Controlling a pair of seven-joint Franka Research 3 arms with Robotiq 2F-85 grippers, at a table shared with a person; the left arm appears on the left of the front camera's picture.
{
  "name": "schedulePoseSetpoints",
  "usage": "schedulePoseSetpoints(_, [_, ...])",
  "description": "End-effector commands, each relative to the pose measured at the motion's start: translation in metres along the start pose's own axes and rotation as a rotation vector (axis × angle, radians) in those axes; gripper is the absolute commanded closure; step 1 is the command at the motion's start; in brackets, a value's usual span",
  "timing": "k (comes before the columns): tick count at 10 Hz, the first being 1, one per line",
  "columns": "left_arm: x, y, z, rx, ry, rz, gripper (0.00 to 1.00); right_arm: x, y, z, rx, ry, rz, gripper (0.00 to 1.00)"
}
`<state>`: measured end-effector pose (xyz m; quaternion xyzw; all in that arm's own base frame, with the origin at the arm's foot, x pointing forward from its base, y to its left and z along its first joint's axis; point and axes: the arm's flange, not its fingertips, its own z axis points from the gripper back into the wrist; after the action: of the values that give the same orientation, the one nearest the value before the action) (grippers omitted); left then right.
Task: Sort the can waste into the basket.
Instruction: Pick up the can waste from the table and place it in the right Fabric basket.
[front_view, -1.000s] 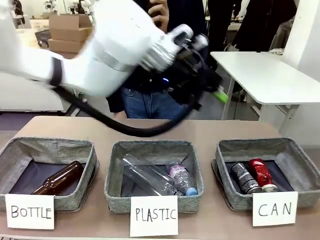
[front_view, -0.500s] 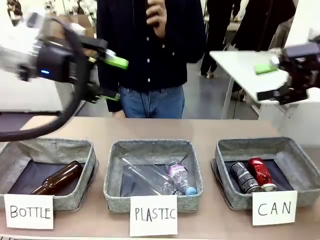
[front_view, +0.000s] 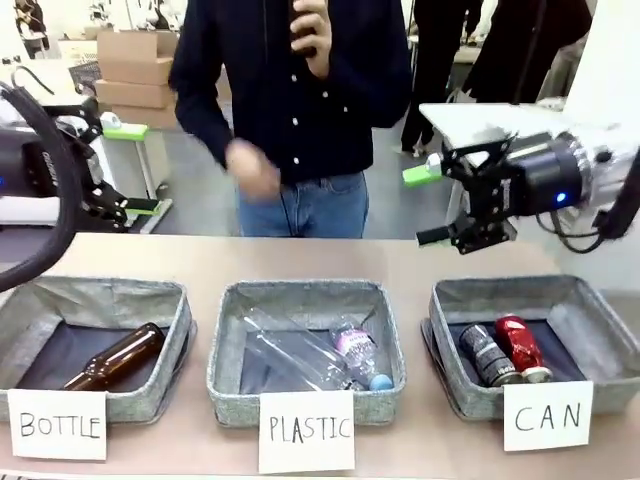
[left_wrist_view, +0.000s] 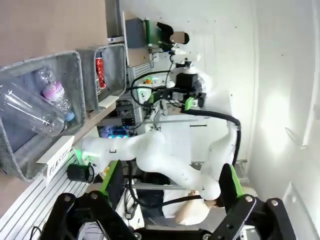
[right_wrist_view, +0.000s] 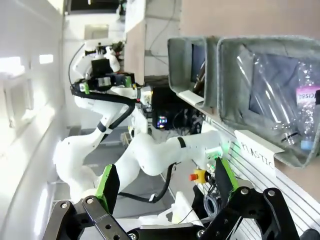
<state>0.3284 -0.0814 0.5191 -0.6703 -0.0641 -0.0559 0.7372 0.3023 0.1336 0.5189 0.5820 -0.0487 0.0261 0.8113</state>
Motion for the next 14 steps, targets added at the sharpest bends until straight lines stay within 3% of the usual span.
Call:
schedulePoseSetpoints(1, [-0.0040, -0.0119, -0.0175, 0.032, 0.009, -0.012, 0.00, -0.0020, 0.0058, 0.0111, -0.021, -0.042, 0.037, 0.00])
schedulePoseSetpoints(14, [-0.0040, -0.0119, -0.0175, 0.032, 0.009, -0.012, 0.00, -0.0020, 0.0058, 0.0111, -0.021, -0.042, 0.037, 0.00])
